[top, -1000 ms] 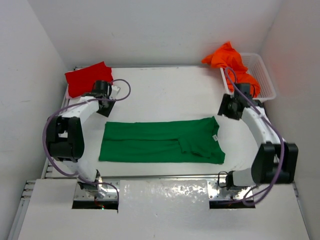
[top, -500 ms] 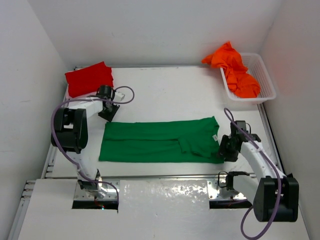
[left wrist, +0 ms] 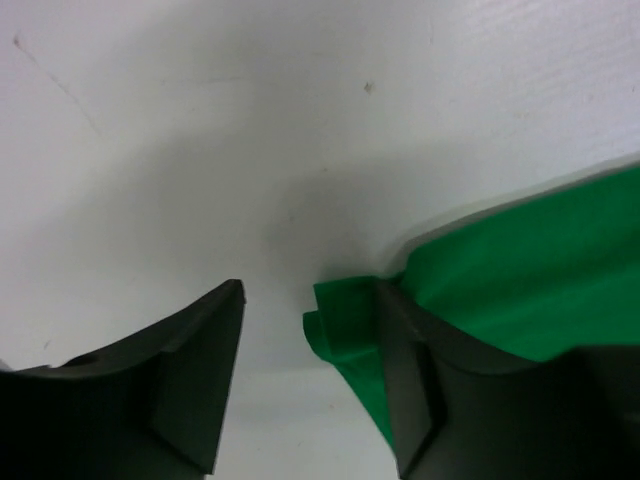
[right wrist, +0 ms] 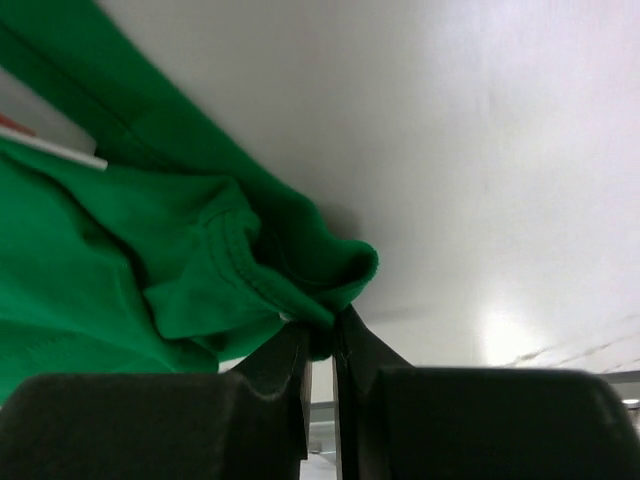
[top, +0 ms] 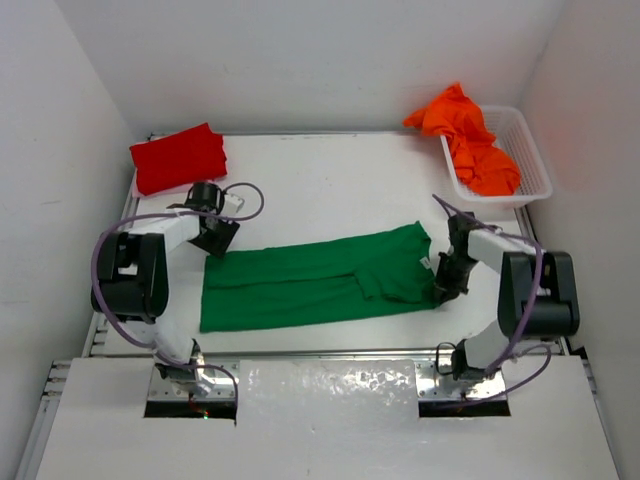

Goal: Fold and stack the t-shirts
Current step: Rotate the tshirt 90 degrees

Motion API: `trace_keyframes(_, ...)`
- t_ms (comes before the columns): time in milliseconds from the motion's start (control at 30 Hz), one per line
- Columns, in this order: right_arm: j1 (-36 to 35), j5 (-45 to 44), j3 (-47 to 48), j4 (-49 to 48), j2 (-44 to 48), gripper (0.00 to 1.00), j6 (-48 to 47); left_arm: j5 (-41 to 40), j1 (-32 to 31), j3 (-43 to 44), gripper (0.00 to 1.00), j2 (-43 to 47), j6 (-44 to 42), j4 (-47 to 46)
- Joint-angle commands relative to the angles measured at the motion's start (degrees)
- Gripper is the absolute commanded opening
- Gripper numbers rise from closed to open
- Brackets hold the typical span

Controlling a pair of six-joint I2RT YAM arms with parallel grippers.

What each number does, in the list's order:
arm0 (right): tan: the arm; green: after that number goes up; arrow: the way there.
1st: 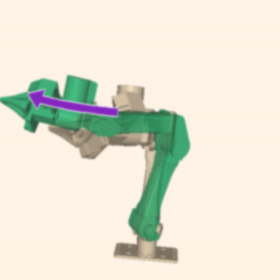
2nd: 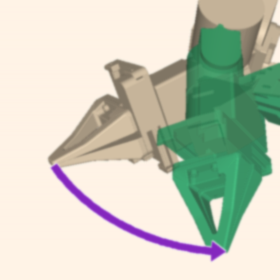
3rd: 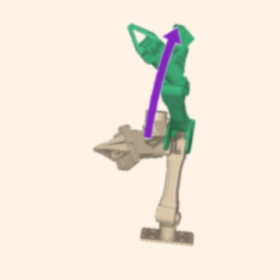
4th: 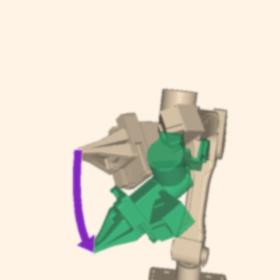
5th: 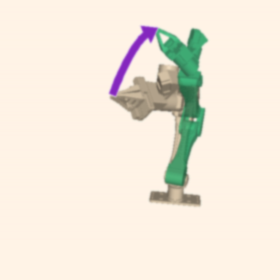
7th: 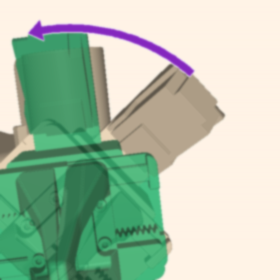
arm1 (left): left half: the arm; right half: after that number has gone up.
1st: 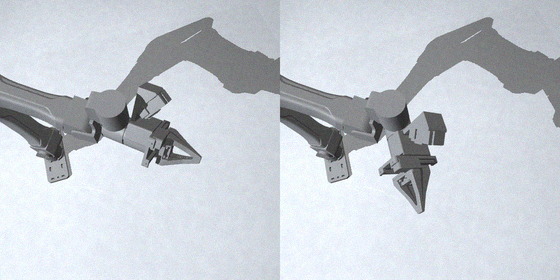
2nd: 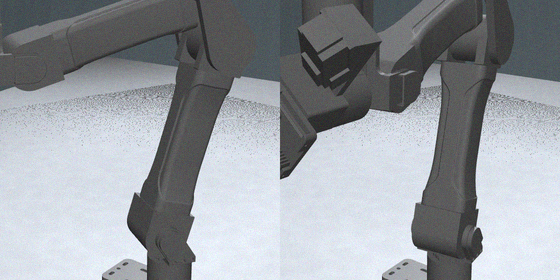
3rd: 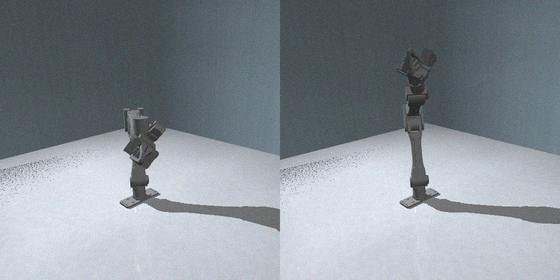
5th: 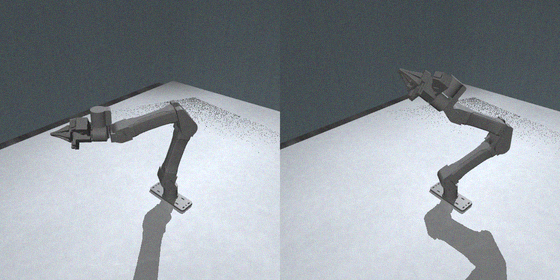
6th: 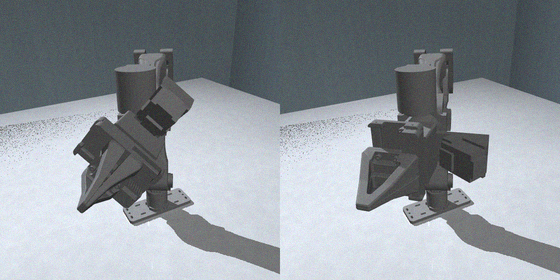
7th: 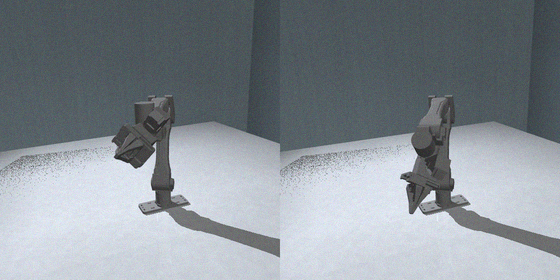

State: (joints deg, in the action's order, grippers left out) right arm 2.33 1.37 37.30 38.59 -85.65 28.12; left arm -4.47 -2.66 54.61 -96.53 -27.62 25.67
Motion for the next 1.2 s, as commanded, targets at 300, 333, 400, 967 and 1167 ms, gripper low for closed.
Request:
trace_keyframes(300,-6.2,-7.1,47.6,-1.7,-34.6,0.09,-7.0,-2.4,2.7,5.7,0.57,5.2,1.2,5.7)
trace_keyframes(333,-6.1,-7.5,51.1,-0.6,-39.7,0.09,-7.3,-2.6,2.7,5.9,0.57,5.0,1.2,5.9)
trace_keyframes(400,-6.2,-7.5,61.3,2.2,-44.7,0.09,-7.8,-2.7,2.7,6.0,0.57,4.6,1.7,6.1)
trace_keyframes(967,-6.8,-5.2,96.7,-14.1,-62.3,0.51,-8.3,-1.0,2.7,8.0,0.56,0.1,4.1,7.7)
trace_keyframes(1167,-7.6,-7.4,94.9,-15.0,-54.2,0.52,-11.7,0.0,2.7,8.1,0.56,0.0,4.1,7.7)
